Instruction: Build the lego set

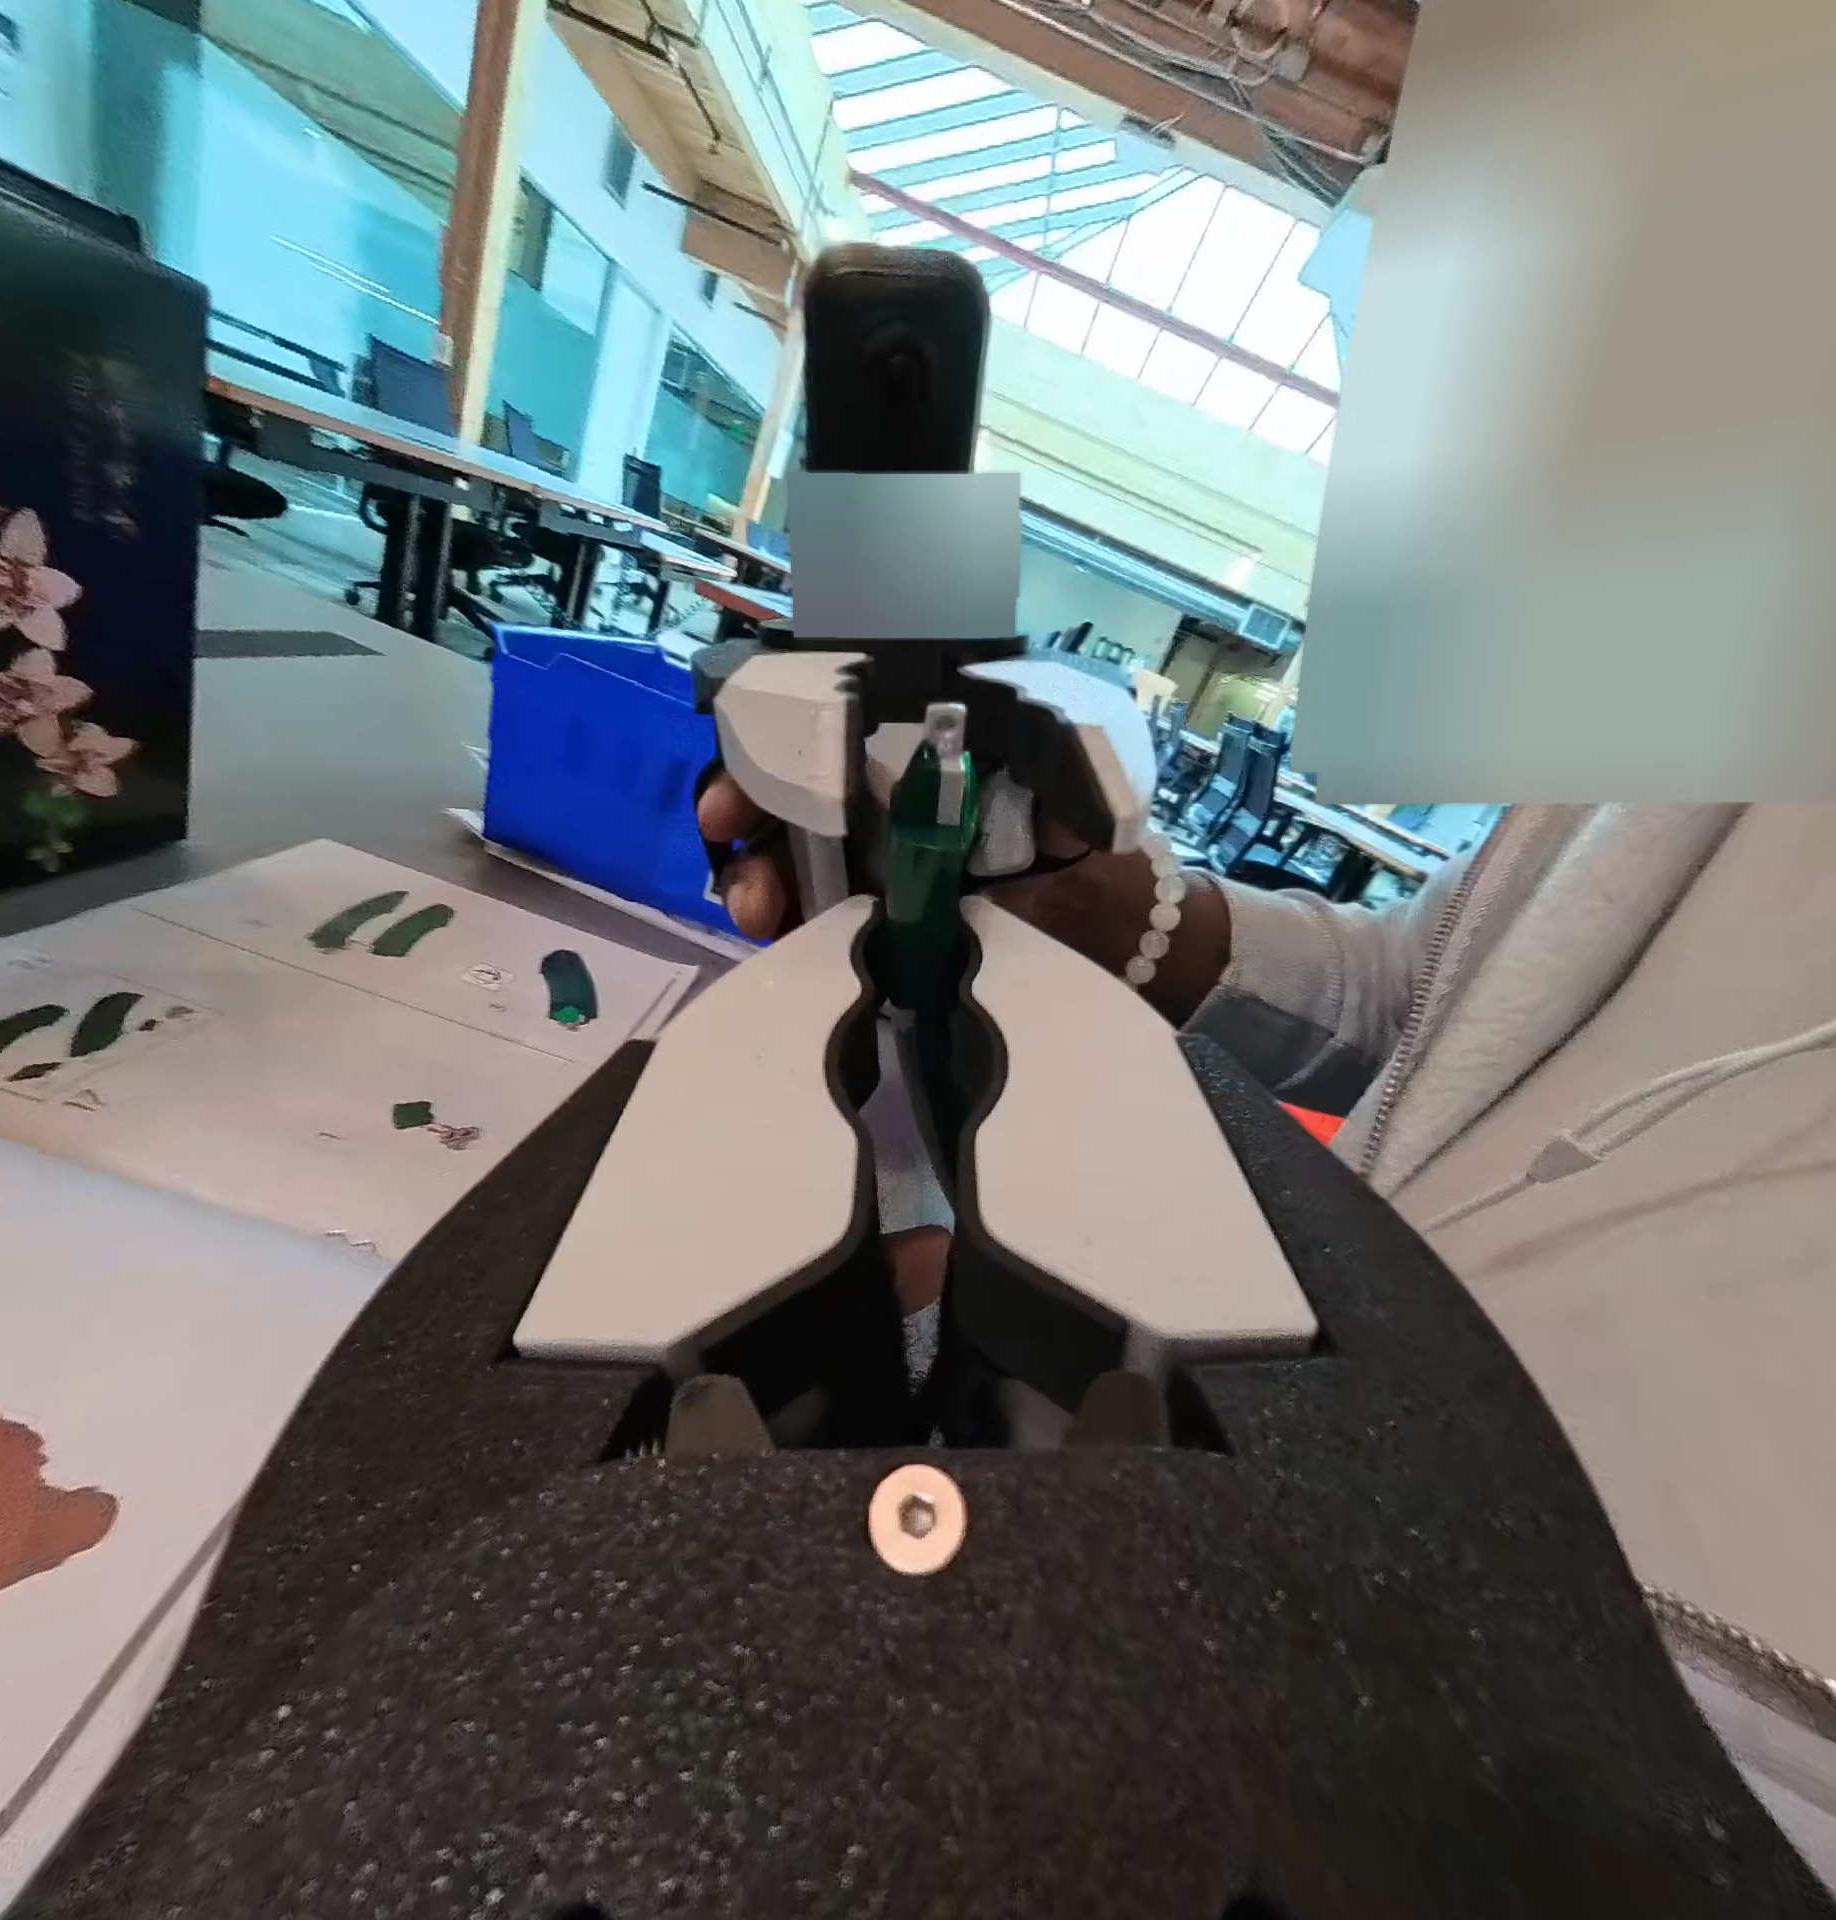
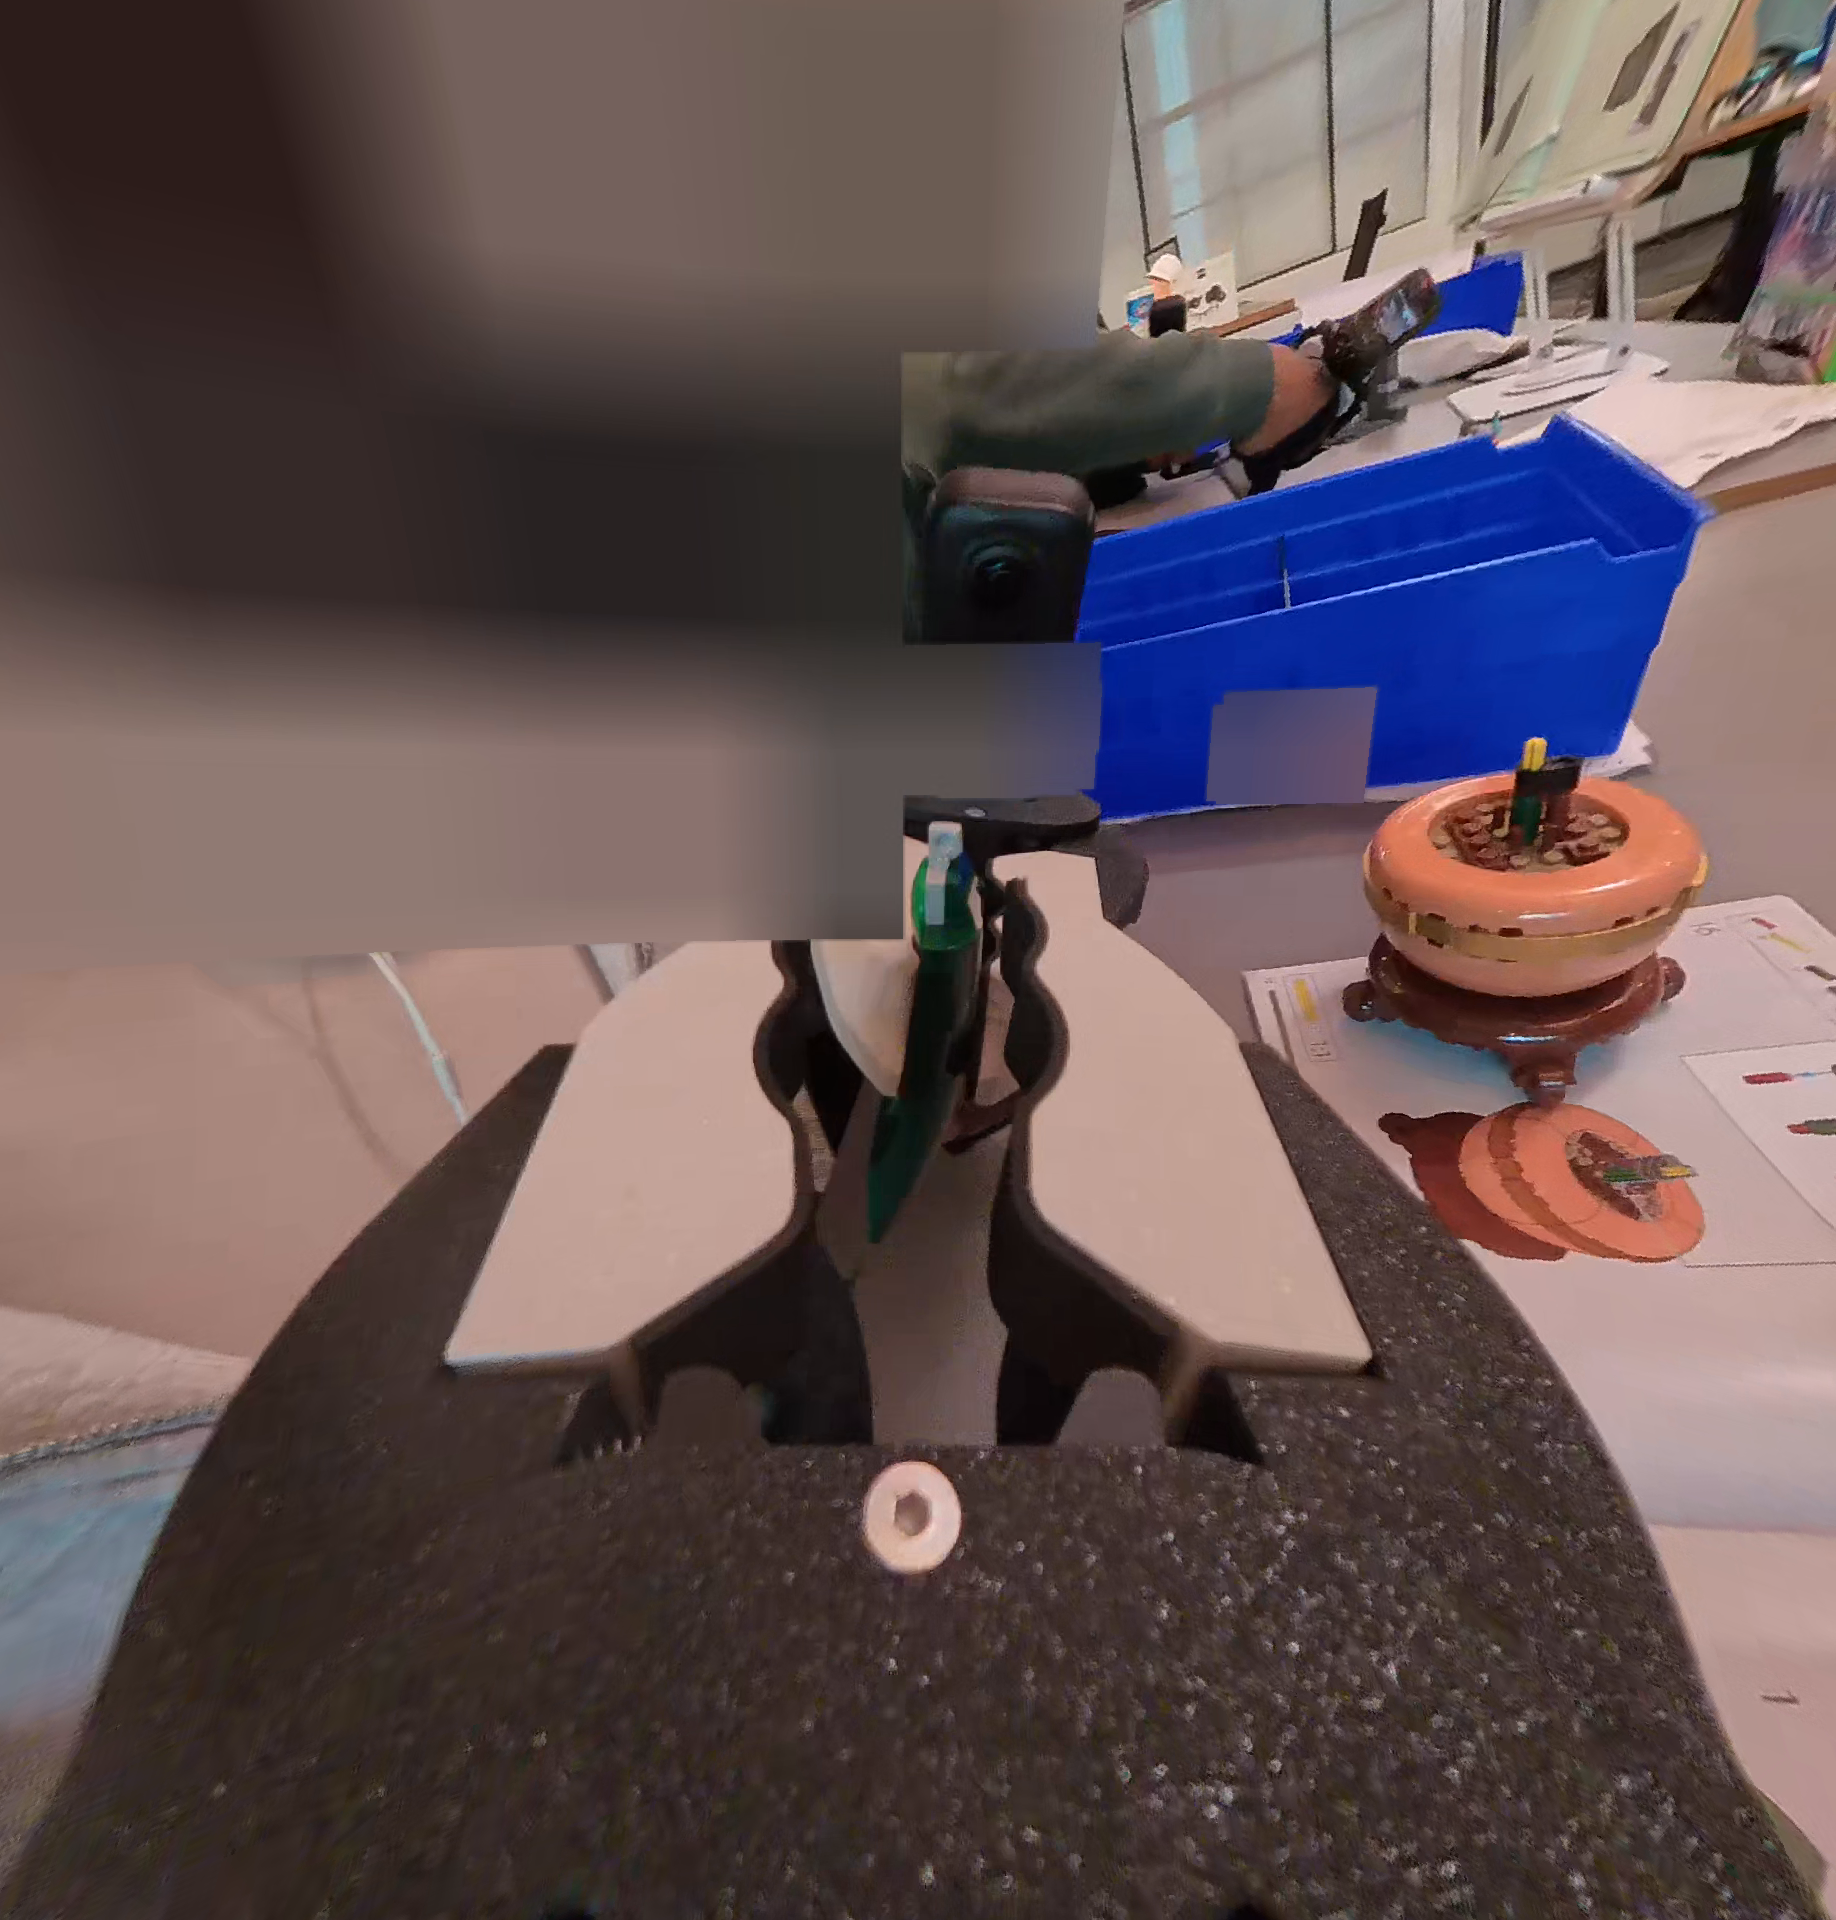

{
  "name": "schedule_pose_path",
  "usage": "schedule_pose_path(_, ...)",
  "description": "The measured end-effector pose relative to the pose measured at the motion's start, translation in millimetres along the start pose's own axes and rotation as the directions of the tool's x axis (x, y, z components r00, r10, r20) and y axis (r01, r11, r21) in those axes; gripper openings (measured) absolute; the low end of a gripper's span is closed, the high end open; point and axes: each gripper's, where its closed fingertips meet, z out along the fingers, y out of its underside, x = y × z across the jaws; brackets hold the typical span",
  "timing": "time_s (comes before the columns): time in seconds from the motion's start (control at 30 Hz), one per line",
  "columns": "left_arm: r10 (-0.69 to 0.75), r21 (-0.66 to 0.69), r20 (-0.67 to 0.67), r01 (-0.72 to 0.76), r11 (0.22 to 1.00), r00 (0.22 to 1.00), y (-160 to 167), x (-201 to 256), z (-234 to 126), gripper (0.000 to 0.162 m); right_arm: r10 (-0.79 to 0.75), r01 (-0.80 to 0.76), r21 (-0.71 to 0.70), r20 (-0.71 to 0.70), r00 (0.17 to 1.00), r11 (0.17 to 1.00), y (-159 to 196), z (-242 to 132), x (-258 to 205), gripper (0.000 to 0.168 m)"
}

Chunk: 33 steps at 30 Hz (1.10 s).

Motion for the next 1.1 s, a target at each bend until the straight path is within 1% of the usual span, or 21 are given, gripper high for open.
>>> schedule_pose_path(0.07, 0.009, -0.021, -0.019, -0.009, 1.000, 1.000, 1.0, 5.5, 0.9, 0.008, -0.046, 0.046, 0.021, -0.019, 0.999, 0.999, -0.6, -0.8, -4.0, 0.025)
schedule_pose_path(0.13, 0.038, -0.059, -0.036, -0.041, 0.997, 0.999, 4.8, 12.5, 3.8, 0.008, -0.049, 0.050, 0.064, -0.019, 0.999, 0.997, -3.7, -2.5, -7.2, 0.012)
schedule_pose_path(0.23, 0.081, -0.090, -0.028, -0.083, 0.992, 0.996, 7.0, 16.8, 6.2, 0.008, -0.074, 0.076, 0.096, -0.020, 0.997, 0.992, -3.6, -6.6, -12.7, 0.009)
schedule_pose_path(0.3, 0.145, -0.126, -0.005, -0.144, 0.982, 0.989, 9.3, 17.4, 6.9, 0.009, -0.142, 0.147, 0.108, -0.057, 0.988, 0.983, -3.8, -8.4, -15.5, 0.009)
schedule_pose_path(0.37, 0.206, -0.128, 0.007, -0.204, 0.971, 0.979, 6.1, 20.8, 7.8, 0.009, -0.156, 0.165, 0.159, -0.066, 0.986, 0.973, -7.1, -9.1, -21.6, 0.008)
schedule_pose_path(0.4, 0.230, -0.144, -0.002, -0.228, 0.963, 0.973, 6.2, 23.1, 8.2, 0.012, -0.170, 0.181, 0.171, -0.072, 0.983, 0.969, -7.1, -8.5, -22.9, 0.008)
schedule_pose_path(0.47, 0.266, -0.229, -0.029, -0.265, 0.937, 0.964, 14.8, 25.2, 9.8, 0.032, -0.203, 0.214, 0.181, -0.077, 0.976, 0.960, -4.8, -6.9, -27.9, 0.008)
schedule_pose_path(0.5, 0.287, -0.273, -0.046, -0.288, 0.918, 0.957, 20.2, 25.8, 10.6, 0.031, -0.211, 0.220, 0.190, -0.067, 0.975, 0.957, -4.6, -5.2, -31.5, 0.008)
schedule_pose_path(0.57, 0.346, -0.308, -0.064, -0.349, 0.885, 0.936, 25.5, 27.0, 13.0, 0.025, -0.221, 0.227, 0.191, -0.051, 0.974, 0.955, -2.5, -1.4, -36.5, 0.008)
schedule_pose_path(0.6, 0.392, -0.320, -0.043, -0.384, 0.866, 0.919, 25.7, 22.5, 12.9, 0.014, -0.229, 0.237, 0.182, -0.065, 0.971, 0.954, -1.5, -1.2, -36.1, 0.009)
schedule_pose_path(0.63, 0.426, -0.321, -0.043, -0.416, 0.851, 0.904, 25.4, 21.2, 12.2, 0.009, -0.236, 0.246, 0.179, -0.076, 0.969, 0.953, -1.3, -1.6, -36.4, 0.009)
schedule_pose_path(0.67, 0.428, -0.322, -0.048, -0.419, 0.849, 0.903, 25.4, 21.6, 11.5, 0.008, -0.236, 0.247, 0.176, -0.080, 0.969, 0.953, -0.8, -2.3, -37.1, 0.009)
schedule_pose_path(0.73, 0.381, -0.321, -0.078, -0.385, 0.865, 0.921, 27.2, 27.3, 10.4, 0.008, -0.249, 0.259, 0.179, -0.078, 0.965, 0.949, -0.8, -5.3, -41.8, 0.010)
schedule_pose_path(0.8, 0.357, -0.283, -0.075, -0.363, 0.888, 0.931, 22.9, 30.8, 10.2, 0.006, -0.277, 0.293, 0.161, -0.113, 0.954, 0.943, -1.3, -7.0, -41.6, 0.029)
schedule_pose_path(0.87, 0.320, -0.256, -0.092, -0.333, 0.907, 0.943, 19.4, 36.9, 9.2, 0.006, -0.341, 0.366, 0.133, -0.178, 0.923, 0.921, -0.9, -9.8, -42.3, 0.035)
schedule_pose_path(0.9, 0.307, -0.251, -0.099, -0.322, 0.913, 0.947, 18.7, 39.1, 8.9, 0.006, -0.365, 0.392, 0.127, -0.191, 0.911, 0.911, -1.7, -9.8, -44.5, 0.034)
schedule_pose_path(0.97, 0.298, -0.257, -0.113, -0.318, 0.913, 0.948, 20.5, 42.2, 8.9, 0.006, -0.390, 0.412, 0.119, -0.173, 0.905, 0.903, -2.2, -5.7, -51.8, 0.032)
schedule_pose_path(1.07, 0.263, -0.282, -0.161, -0.299, 0.912, 0.951, 27.1, 50.8, 10.2, 0.006, -0.423, 0.440, 0.066, -0.177, 0.889, 0.896, -1.0, 2.6, -55.0, 0.028)
schedule_pose_path(1.1, 0.256, -0.290, -0.172, -0.297, 0.910, 0.951, 29.2, 52.9, 10.7, 0.006, -0.441, 0.455, 0.043, -0.185, 0.879, 0.889, -0.4, 4.6, -54.6, 0.017)
